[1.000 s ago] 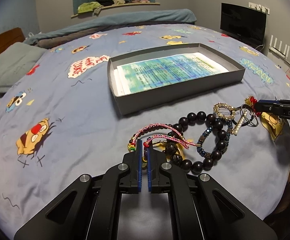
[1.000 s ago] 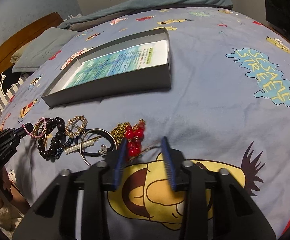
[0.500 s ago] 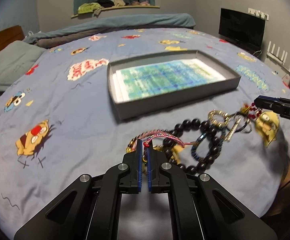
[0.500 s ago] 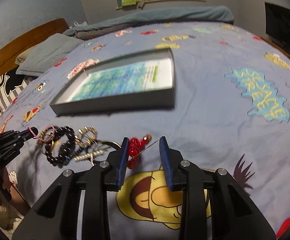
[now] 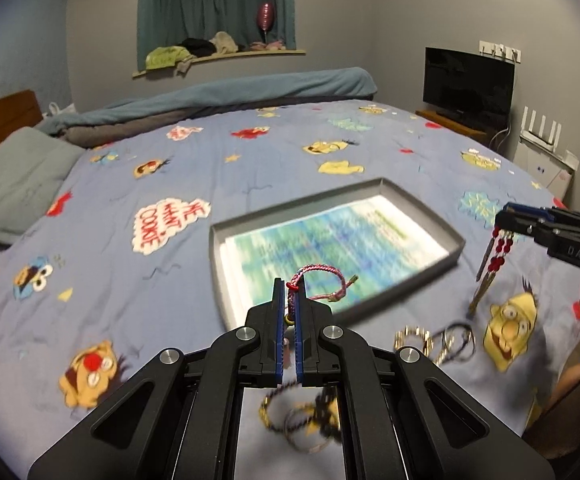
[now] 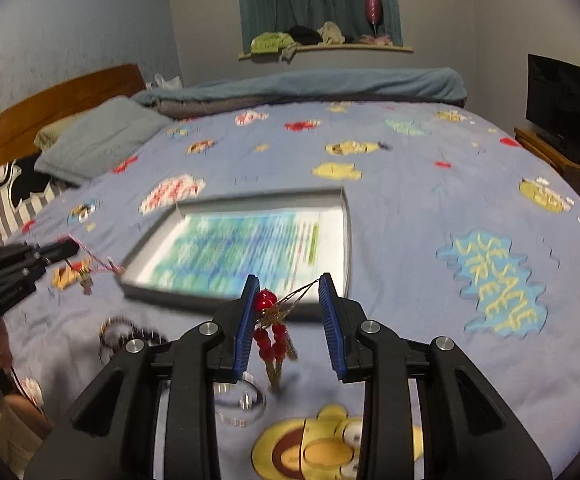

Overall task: Organize jewelry
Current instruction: 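Carry both items into the grey tray and open both tools to release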

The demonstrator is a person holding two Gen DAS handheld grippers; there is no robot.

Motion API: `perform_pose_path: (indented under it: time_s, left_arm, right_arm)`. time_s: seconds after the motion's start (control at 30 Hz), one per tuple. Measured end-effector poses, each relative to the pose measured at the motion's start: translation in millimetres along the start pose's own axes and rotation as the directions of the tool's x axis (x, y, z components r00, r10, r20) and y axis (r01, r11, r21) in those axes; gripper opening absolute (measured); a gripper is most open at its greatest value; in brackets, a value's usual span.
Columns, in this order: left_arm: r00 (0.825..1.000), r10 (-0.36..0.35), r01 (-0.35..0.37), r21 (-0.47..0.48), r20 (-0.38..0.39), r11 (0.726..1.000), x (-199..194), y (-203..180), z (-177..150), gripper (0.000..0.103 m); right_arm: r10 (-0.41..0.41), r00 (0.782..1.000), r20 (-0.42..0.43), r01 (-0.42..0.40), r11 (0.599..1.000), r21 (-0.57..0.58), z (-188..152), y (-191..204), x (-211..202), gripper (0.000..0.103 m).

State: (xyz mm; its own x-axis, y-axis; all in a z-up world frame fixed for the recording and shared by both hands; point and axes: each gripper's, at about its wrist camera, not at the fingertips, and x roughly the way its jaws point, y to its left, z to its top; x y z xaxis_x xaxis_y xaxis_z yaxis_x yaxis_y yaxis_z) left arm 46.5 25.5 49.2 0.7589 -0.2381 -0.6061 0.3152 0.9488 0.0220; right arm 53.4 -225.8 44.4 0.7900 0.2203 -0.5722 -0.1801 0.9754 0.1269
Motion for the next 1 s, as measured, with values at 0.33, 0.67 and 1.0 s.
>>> perform_pose_path:
  time_s: [0.33,0.67,1.0]
  left_arm:
    - [0.999,0.001,-0.003,-0.055,-0.034,0.998,56.9,18.2,39.2,0.005]
    - [0.996,-0.042,0.040,-0.028,-0.080,0.999,77.2,13.5,25.2,0.005]
    - [0.996,-0.040,0.036,-0.054,-0.079,0.998,74.5,24.0,19.4,0.005]
  right_arm:
    - [-0.065,0.997,0.027,0.065,0.998,-0.006,44.8,-4.9,44.7,0.000]
    - [-0.043,0.995,-0.090,0.040,0.999,-0.029,19.8,-7.4,57.3,0.004]
    - [-0.019,0.981,-0.191,0.000,0.995,-0.098,-31.7,0.2,51.3,0.033]
